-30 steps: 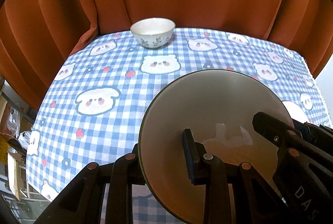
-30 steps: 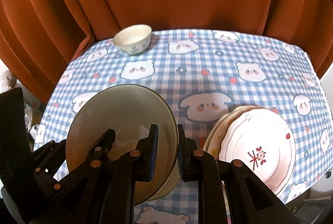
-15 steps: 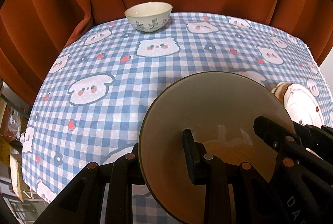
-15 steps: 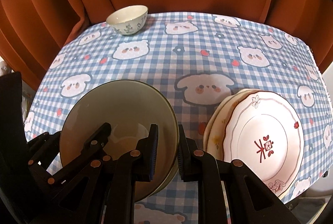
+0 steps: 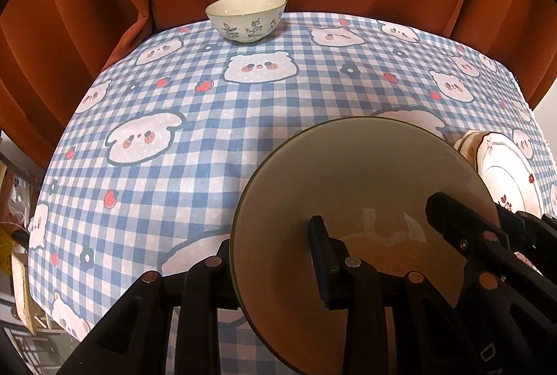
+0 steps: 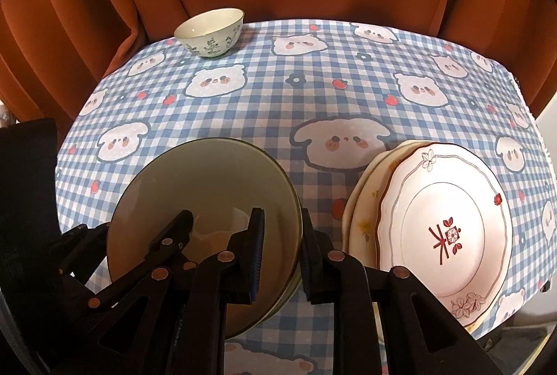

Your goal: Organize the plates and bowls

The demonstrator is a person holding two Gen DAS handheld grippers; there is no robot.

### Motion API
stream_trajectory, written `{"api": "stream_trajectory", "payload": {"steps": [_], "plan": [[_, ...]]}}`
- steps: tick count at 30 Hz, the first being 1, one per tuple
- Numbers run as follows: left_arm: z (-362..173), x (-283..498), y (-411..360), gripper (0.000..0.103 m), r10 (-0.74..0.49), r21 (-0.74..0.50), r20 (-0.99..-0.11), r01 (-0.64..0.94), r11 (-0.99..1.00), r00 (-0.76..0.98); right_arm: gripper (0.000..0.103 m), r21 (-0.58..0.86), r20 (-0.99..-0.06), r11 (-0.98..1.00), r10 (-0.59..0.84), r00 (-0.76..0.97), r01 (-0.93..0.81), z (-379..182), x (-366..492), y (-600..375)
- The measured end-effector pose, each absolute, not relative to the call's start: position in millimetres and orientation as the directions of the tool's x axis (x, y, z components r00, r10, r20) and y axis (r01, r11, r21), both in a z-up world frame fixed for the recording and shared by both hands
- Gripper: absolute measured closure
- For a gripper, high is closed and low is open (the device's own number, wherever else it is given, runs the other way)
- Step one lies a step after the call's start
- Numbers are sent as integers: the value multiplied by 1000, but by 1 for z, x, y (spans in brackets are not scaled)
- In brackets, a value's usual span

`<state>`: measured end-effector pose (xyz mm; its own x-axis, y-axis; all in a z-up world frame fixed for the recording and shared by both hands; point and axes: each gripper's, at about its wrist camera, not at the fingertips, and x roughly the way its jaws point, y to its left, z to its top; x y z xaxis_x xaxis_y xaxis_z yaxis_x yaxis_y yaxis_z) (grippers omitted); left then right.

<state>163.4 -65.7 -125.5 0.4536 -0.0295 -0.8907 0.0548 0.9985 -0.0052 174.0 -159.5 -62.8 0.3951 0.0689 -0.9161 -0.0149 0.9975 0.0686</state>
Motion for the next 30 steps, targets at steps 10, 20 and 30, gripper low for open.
{"api": "stream_trajectory", "payload": {"steps": [10,20,30], "plan": [[-116,165,-67,55,-61,-30,-899,80,996,433,77,77,-931,997,69,358,7,-59,176,-161],[-90,179,-49,36,-99,-56,-881,105,993,462,68,30,-933,999,19,358,25,-38,195,-150],[-76,214,-7,30,-134,-90,-884,116,989,448,60,14,-933,1000,4,360,26,-27,226,-114]]}}
